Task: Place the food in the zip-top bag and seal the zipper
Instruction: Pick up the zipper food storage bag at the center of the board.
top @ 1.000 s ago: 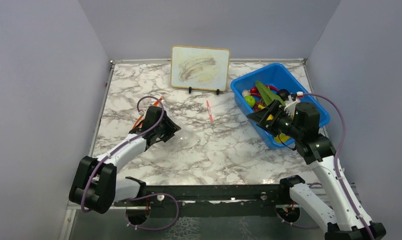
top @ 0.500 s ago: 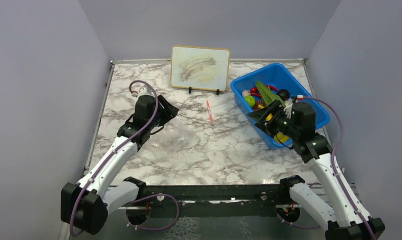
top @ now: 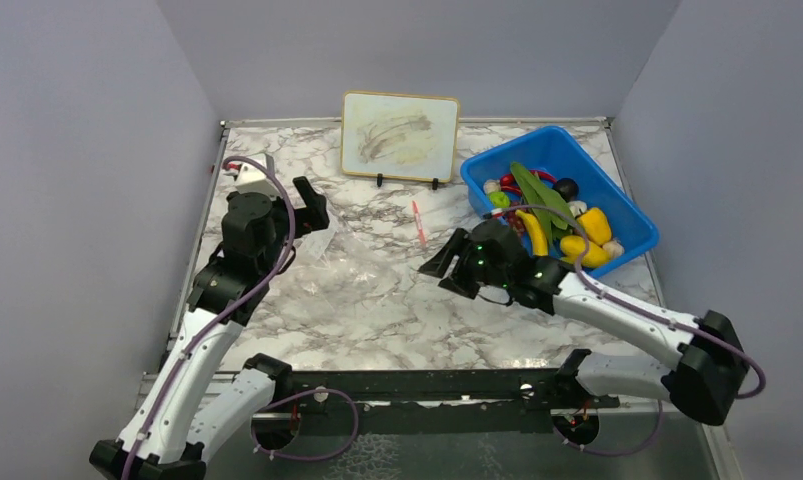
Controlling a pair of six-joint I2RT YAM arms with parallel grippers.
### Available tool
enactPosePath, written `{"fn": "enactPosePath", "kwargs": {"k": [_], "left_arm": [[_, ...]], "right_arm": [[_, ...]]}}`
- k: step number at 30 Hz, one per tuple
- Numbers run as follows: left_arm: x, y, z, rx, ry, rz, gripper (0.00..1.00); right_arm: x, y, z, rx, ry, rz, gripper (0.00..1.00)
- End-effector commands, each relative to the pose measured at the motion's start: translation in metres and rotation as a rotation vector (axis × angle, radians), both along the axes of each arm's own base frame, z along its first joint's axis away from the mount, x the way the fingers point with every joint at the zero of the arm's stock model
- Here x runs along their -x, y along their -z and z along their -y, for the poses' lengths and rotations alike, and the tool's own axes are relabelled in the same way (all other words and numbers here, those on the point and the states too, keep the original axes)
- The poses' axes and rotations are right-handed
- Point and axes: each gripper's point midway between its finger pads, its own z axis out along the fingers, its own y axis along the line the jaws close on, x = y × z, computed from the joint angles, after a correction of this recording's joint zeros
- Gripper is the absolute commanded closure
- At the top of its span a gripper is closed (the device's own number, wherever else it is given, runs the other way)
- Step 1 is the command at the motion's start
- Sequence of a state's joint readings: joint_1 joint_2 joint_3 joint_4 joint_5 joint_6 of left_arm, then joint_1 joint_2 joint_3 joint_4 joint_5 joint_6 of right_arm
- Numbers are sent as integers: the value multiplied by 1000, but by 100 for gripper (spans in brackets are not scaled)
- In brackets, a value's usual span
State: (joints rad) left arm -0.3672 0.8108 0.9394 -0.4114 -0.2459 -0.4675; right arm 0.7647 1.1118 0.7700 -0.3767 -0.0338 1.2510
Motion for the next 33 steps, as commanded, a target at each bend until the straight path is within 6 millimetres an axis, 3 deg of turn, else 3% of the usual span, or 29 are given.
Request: {"fn": "enactPosePath", "kwargs": {"k": [1,7,16,21,27,31,33], "left_arm": [[14,-26,-26,-130,-45,64,0],[25,-41,-34,-145,-54,113,1],[33,-34,-34,-152,-35,111,0],[32,-26,-31,-158,-19,87,0],[29,-1,-20,-172,41,5,0],[31,16,-11,-177,95,-62,1],[32,23,-7,-173,118,-92,1]], "right_arm": [[-13,-19,-61,-97,30,104,37],[-3,3,-129,-123,-16,29,39],[-11,59,-180,-43,-16,-95,41],[-17,71,-176,18,-10,-73,49],[-25,70,-159,114,-45,56,76],[-29,58,-142,185,-82,166,98],[-29,50,-132,222,-97,212,99]]}}
